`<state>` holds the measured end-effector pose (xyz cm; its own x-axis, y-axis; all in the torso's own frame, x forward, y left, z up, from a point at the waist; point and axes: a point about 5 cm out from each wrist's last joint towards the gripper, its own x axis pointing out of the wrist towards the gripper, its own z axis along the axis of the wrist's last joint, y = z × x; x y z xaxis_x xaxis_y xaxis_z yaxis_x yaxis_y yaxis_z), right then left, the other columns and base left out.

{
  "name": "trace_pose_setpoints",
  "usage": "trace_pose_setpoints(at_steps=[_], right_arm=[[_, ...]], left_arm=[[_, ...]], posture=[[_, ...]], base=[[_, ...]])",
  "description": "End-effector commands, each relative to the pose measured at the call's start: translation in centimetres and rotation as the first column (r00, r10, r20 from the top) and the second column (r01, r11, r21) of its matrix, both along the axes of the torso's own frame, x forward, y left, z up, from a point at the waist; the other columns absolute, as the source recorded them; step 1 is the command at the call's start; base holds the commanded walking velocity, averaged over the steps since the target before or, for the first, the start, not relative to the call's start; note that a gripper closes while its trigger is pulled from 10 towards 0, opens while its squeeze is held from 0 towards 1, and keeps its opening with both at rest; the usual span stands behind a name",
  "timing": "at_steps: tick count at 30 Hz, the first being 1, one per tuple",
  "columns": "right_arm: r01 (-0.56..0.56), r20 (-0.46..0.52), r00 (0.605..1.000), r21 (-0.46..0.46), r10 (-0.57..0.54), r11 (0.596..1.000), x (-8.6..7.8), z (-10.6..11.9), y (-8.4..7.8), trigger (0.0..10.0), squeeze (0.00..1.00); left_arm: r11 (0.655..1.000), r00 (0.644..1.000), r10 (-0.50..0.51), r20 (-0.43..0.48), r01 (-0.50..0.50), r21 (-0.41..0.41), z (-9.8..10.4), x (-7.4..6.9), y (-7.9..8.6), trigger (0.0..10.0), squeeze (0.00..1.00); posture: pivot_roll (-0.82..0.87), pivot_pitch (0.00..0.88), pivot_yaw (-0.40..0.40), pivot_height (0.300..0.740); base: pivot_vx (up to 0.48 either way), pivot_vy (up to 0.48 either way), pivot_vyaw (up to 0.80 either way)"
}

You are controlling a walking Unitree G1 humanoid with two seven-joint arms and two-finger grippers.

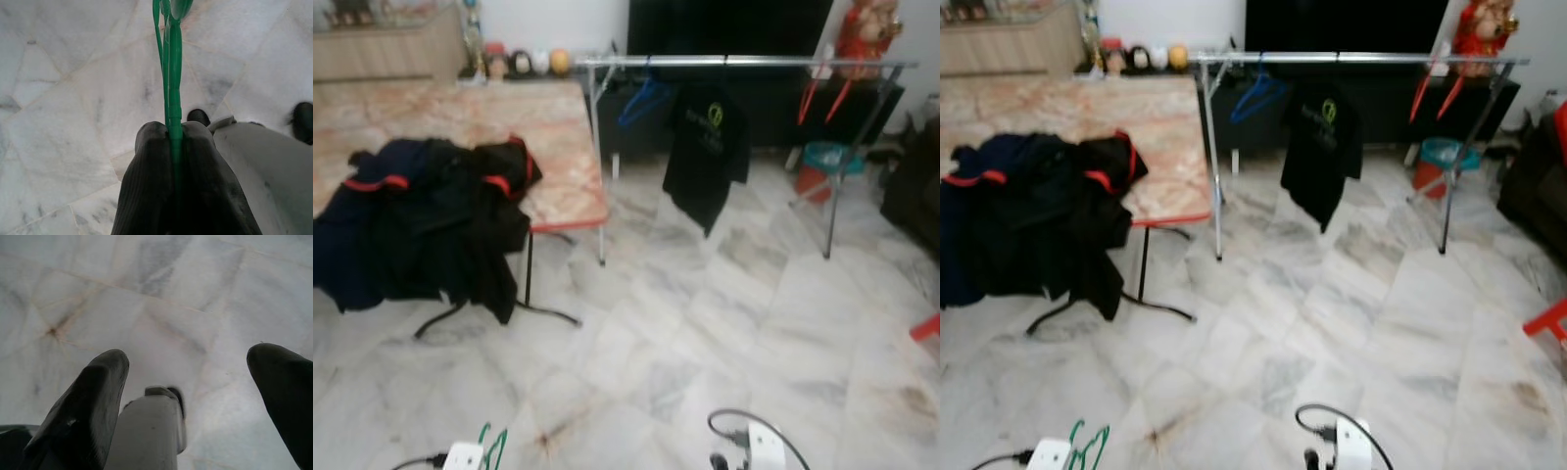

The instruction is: Hang hanger

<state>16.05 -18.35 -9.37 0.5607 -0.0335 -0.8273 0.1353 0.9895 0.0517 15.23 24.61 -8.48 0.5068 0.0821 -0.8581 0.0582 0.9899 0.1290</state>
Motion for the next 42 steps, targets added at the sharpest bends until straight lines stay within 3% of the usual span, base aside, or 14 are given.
trace_pose_setpoints(at_steps=[1,12,26,31,42], right_arm=[[0.011,-0.007,1.000,-0.020,-0.011,1.000,0.0,0.1,-0.8,10.0,0.00],[0.029,-0.009,1.000,-0.024,-0.030,0.999,0.4,0.3,-1.8,10.0,0.00],[0.010,-0.016,1.000,-0.016,-0.010,1.000,2.1,0.7,0.8,10.0,0.00],[0.012,-0.007,1.000,-0.017,-0.012,1.000,2.7,0.9,1.1,10.0,0.00],[0.015,-0.007,1.000,-0.030,-0.015,0.999,2.9,1.0,0.7,10.0,0.00]], left_arm=[[1.000,1.000,-0.004,0.001,0.004,-0.009,-0.1,0.1,-0.4,10.0,0.00],[1.000,1.000,-0.002,0.011,0.002,-0.008,0.1,0.6,-0.4,10.0,0.00],[1.000,1.000,0.002,0.012,-0.001,-0.019,0.1,0.8,-0.8,10.0,0.00],[1.000,1.000,0.000,0.015,0.000,-0.018,0.1,0.9,-0.8,10.0,0.00],[0.999,1.000,0.022,0.023,-0.021,-0.035,0.2,1.2,-1.0,10.0,0.00]], posture=[[-0.16,0.000,0.021,0.740],[-0.13,0.000,0.020,0.740],[-0.13,0.000,0.008,0.740],[-0.14,0.000,0.006,0.740],[-0.14,0.000,0.001,0.740]], base=[[0.000,-0.431,0.00],[0.000,-0.429,0.00],[0.000,-0.428,0.00],[0.000,-0.398,0.00],[0.000,0.000,-0.04]])
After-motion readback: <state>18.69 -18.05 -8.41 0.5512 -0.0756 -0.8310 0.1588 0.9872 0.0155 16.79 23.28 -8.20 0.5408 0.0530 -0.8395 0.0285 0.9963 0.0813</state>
